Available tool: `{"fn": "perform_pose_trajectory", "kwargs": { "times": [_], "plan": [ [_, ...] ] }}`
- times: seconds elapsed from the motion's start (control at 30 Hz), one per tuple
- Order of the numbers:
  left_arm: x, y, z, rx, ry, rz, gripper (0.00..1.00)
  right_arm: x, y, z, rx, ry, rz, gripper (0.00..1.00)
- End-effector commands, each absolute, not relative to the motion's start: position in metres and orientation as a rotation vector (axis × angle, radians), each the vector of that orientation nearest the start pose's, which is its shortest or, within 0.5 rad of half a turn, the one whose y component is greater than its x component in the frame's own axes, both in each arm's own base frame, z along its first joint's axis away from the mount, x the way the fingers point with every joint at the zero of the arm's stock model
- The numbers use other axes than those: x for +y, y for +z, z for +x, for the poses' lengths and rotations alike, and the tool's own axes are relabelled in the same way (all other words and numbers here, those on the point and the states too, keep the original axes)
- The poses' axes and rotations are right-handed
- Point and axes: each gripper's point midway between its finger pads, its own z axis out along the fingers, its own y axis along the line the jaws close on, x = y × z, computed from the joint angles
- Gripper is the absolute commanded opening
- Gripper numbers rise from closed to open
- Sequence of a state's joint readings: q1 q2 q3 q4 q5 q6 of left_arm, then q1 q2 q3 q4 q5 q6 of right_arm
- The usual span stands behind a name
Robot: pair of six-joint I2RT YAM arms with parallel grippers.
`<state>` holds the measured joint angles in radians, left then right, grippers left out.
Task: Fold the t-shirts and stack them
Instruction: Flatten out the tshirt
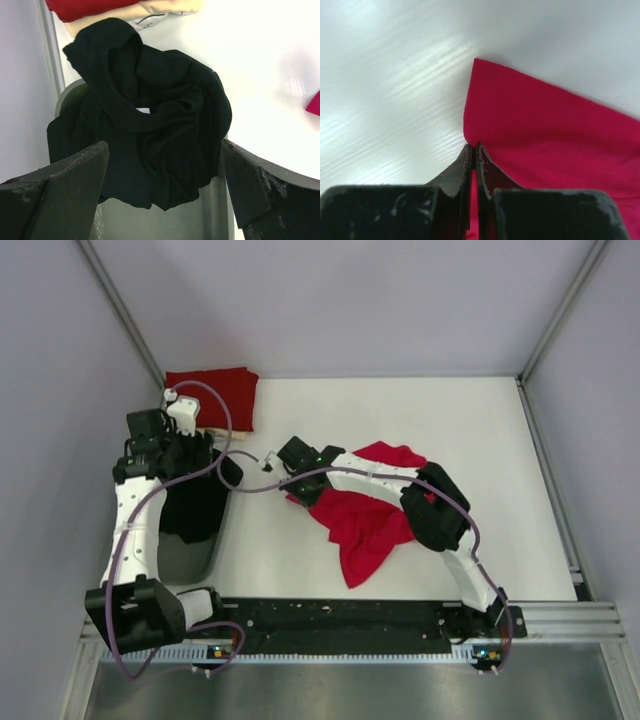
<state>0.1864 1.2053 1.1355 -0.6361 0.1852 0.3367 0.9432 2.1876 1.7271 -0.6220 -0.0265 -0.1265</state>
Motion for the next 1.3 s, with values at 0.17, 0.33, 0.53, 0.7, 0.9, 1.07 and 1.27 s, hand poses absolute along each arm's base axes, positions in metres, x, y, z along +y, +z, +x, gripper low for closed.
{"fn": "perform_pose_trajectory", "kwargs": {
  "times": [0.17, 0.33, 0.53, 0.7, 0.9, 1.07, 1.27],
  "plan": [
    [0.062, 0.267, 0.339, 2.099, 0.144, 0.220, 0.98, 0.478, 0.419, 0.308, 1.533, 0.901, -1.030, 0.00],
    [0.042, 0.282, 0.338, 2.050, 0.051, 0.321, 0.97, 0.351, 0.486, 0.357, 1.571, 0.850, -0.607, 0.00],
    [-0.035, 0.296, 0.333, 1.936, -0.270, 0.605, 0.92, 0.200, 0.369, 0.383, 1.812, 0.771, -0.168, 0.00],
    [-0.118, 0.254, 0.316, 1.973, -0.345, 0.980, 0.85, 0.119, 0.230, 0.374, 2.048, 0.621, 0.134, 0.00],
    [-0.205, 0.161, 0.235, 1.975, -0.480, 1.556, 0.81, 0.089, 0.155, 0.360, 2.185, 0.542, 0.238, 0.00],
    [-0.220, 0.088, 0.209, 1.936, -0.314, 1.833, 0.88, 0.088, 0.148, 0.357, 2.210, 0.535, 0.238, 0.00],
    [-0.225, 0.053, 0.246, 1.969, -0.092, 1.796, 0.90, 0.073, 0.140, 0.340, 2.228, 0.446, 0.307, 0.00]
  ]
}}
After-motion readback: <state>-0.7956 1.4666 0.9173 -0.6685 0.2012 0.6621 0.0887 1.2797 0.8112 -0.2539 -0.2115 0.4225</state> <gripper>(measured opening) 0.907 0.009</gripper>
